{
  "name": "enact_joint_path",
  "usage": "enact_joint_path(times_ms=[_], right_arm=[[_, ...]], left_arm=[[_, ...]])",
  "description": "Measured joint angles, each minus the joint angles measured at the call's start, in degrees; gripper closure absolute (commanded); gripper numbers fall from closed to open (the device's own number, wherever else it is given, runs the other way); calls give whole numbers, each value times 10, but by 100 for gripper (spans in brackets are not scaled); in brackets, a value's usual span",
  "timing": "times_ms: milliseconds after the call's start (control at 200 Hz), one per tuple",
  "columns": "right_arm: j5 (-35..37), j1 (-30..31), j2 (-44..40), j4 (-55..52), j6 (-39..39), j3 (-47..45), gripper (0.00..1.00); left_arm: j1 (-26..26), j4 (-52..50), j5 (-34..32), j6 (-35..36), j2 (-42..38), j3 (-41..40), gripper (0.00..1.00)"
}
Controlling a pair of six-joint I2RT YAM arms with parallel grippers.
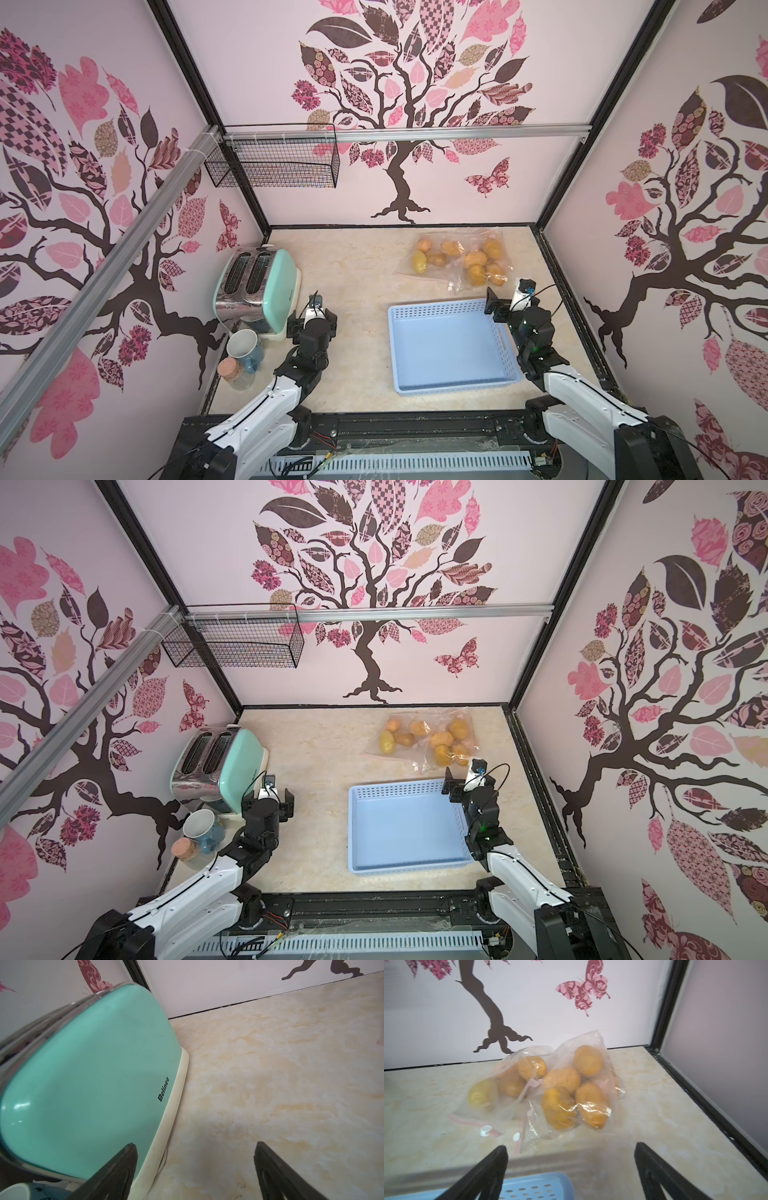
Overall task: Put the potatoes into a zipper bag and zip it
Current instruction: Place the zipper food storage bag at the center of the board, then reset both arms
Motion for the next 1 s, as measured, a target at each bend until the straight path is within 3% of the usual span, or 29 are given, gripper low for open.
enact_joint_path(times_ms=[125,295,465,660,725,760,1000], right_arm=[[60,0,80,87,-18,-36,0],[119,2,223,249,-45,-37,0],[94,-31,349,384,-38,-19,0],[68,-43,361,351,-31,34,1],[59,-54,361,340,-26,47,1],[55,-58,361,336,-25,49,0],[31,-60,361,355,-23,20,1]], left_arm=[[69,76,49,7,71,1,10],[126,125,125,9,206,51,10],[146,198,202,11,281,88,9],[193,302,277,-13,358,90,10],[213,295,295,-24,366,92,11],[218,300,305,-27,367,92,2],[219,309,330,-39,367,92,2]])
